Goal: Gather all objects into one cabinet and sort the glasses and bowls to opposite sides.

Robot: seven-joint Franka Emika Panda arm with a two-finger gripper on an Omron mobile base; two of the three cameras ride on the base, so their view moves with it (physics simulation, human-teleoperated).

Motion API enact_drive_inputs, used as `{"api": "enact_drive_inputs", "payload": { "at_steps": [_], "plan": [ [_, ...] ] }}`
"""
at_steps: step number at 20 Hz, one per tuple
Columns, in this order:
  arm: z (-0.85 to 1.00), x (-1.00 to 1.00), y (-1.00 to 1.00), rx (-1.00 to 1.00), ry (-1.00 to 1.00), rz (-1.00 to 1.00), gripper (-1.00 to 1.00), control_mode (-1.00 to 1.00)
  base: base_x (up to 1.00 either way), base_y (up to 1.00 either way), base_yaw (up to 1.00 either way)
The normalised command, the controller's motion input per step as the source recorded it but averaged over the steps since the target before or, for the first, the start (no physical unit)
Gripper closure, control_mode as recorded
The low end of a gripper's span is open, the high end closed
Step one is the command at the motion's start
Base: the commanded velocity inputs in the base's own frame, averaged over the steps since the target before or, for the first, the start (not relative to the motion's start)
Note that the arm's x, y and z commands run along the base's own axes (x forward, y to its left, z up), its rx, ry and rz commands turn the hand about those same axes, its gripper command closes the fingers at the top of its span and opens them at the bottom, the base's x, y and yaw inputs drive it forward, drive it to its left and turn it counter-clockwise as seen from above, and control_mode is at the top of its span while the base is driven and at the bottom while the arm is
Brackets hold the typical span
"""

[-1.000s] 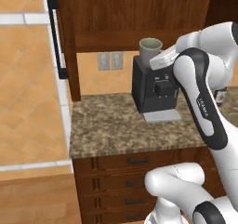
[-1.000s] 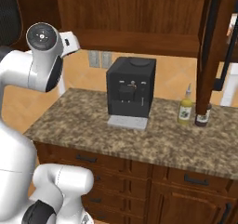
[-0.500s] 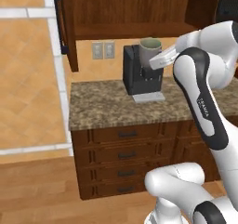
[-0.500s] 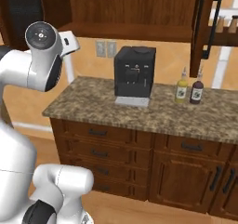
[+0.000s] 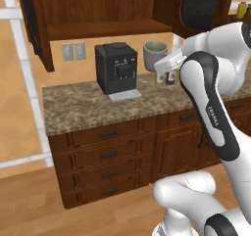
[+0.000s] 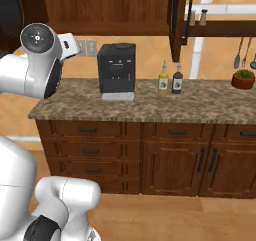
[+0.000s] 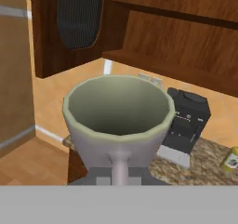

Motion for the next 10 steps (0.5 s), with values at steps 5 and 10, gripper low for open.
{"api": "enact_drive_inputs", "payload": {
  "at_steps": [5,10],
  "plan": [
    [0.0,0.0,0.0,0.0,0.0,0.0,1.0,1.0,-0.3,-0.19,-0.52],
    [0.0,0.0,0.0,0.0,0.0,0.0,1.0,1.0,-0.4,-0.07,-0.47]
  ]
}}
